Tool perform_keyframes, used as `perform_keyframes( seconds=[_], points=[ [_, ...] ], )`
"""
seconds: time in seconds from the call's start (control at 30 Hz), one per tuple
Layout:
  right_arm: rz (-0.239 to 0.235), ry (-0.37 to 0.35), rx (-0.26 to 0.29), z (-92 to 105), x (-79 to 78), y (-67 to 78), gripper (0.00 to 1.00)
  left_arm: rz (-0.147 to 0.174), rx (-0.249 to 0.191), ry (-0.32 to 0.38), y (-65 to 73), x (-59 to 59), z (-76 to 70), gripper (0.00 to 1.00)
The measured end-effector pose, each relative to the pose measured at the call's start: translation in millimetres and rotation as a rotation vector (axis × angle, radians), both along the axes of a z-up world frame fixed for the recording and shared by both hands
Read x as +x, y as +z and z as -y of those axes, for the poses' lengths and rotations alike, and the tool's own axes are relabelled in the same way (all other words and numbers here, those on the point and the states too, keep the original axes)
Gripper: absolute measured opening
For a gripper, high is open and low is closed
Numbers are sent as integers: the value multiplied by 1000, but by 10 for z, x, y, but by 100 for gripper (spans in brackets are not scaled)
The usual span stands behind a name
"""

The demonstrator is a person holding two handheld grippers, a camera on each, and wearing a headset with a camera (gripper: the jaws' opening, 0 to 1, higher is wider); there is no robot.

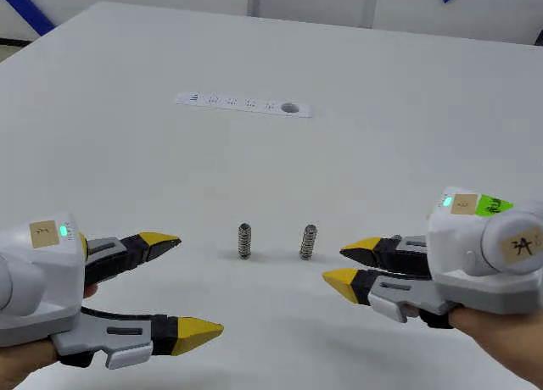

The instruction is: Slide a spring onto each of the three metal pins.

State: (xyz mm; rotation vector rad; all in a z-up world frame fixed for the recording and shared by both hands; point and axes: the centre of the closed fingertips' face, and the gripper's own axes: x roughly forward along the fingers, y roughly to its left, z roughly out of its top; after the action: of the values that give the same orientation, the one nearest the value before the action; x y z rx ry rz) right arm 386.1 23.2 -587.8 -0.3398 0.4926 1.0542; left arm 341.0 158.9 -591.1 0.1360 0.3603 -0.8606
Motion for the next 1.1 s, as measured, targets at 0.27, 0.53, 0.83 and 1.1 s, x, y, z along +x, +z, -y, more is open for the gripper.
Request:
perform_keyframes(
  seconds=[0.27, 0.53, 0.83, 1.1],
  points=[
    [-14, -72, -4, 399, 25, -62, 24, -4, 5, 1, -11, 13, -17, 75],
    [-11, -132, -2, 738, 82, -52, 26, -10, 10, -7, -25, 19, 4, 75],
    [-16, -152, 5, 933, 77, -83, 30, -17, 13, -7, -36, 16, 5, 75],
    [-13, -147, 8, 990, 60, -80, 39, -20, 12, -11, -45, 15, 15, 75]
  ],
)
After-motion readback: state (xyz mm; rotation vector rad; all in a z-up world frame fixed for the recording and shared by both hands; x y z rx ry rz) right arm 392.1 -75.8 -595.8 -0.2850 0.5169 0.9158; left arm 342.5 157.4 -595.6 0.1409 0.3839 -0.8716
